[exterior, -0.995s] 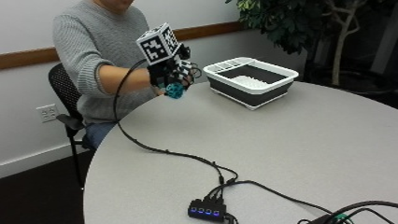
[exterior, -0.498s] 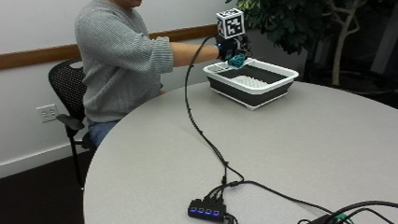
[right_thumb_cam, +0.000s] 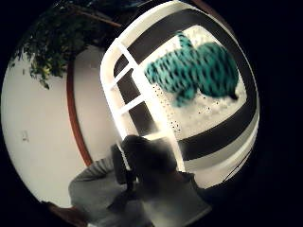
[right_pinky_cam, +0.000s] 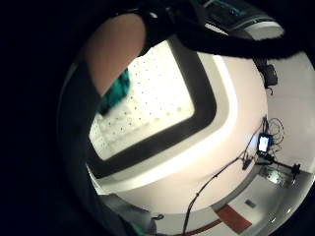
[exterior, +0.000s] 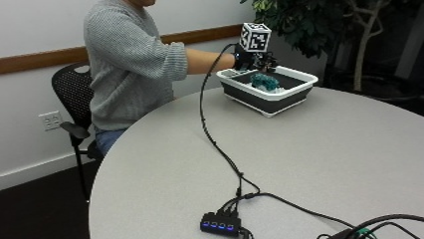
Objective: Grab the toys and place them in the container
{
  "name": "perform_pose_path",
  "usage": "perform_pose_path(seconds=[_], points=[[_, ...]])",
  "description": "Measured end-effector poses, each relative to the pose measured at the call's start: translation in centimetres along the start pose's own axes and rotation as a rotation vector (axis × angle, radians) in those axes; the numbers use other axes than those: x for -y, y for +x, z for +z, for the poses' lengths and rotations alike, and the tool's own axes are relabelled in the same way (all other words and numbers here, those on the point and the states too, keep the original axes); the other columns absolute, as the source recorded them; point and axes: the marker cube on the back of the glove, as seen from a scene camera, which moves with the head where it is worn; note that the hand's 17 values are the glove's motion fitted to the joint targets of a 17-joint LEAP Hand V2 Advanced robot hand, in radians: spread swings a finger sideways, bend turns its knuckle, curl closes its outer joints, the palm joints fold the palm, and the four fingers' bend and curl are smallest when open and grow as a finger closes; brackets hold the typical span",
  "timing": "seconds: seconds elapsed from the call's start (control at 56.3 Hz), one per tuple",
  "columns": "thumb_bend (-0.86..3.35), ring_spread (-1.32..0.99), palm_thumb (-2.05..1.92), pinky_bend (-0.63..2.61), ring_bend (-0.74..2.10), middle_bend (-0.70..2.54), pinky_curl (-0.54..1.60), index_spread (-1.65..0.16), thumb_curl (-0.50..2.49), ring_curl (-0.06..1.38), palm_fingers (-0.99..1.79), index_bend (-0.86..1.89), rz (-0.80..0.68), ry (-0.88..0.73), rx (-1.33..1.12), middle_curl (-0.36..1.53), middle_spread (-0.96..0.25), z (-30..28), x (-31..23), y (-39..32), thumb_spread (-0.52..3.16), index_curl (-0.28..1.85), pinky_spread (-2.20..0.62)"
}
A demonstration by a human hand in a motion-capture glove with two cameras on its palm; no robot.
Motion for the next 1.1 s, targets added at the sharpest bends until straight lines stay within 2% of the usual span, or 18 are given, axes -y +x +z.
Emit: perform_pose_path(seconds=[0.16, 0.284, 0.462, 0.604, 0.747, 0.924, 1.102], points=[[-0.10, -0.12, -0.14, 0.77, 0.25, 0.13, 0.38, -0.37, 0.37, 0.34, -0.21, 0.12, -0.027, 0.021, 0.001, 0.49, -0.17, -0.2, -2.4, 0.6, 1.10, 0.52, 0.05], [-0.09, -0.10, -0.13, 0.72, 0.21, 0.13, 0.36, -0.36, 0.29, 0.33, -0.18, 0.13, -0.008, 0.062, 0.033, 0.43, -0.16, -1.5, -8.2, 4.8, 1.18, 0.47, 0.06], [-0.07, -0.09, -0.13, 0.67, 0.17, 0.14, 0.34, -0.37, 0.21, 0.32, -0.12, 0.18, 0.174, 0.194, 0.113, 0.38, -0.16, -3.0, -22.2, 15.3, 1.34, 0.44, 0.07], [-0.07, -0.10, -0.12, 0.65, 0.18, 0.15, 0.34, -0.39, 0.16, 0.31, -0.08, 0.19, 0.350, 0.228, 0.058, 0.35, -0.16, -1.9, -28.9, 19.0, 1.40, 0.43, 0.07], [-0.06, -0.10, -0.12, 0.65, 0.17, 0.16, 0.34, -0.39, 0.12, 0.30, -0.07, 0.19, 0.300, 0.233, 0.037, 0.33, -0.16, -0.2, -32.9, 17.4, 1.43, 0.43, 0.07], [-0.06, -0.10, -0.11, 0.65, 0.18, 0.16, 0.34, -0.39, 0.10, 0.29, -0.07, 0.19, 0.182, 0.246, 0.037, 0.32, -0.16, 4.5, -39.7, 10.4, 1.44, 0.42, 0.07], [-0.06, -0.11, -0.11, 0.63, 0.18, 0.17, 0.34, -0.39, 0.08, 0.29, -0.04, 0.20, 0.230, 0.252, 0.120, 0.31, -0.17, 9.8, -45.1, 6.4, 1.44, 0.43, 0.07]])
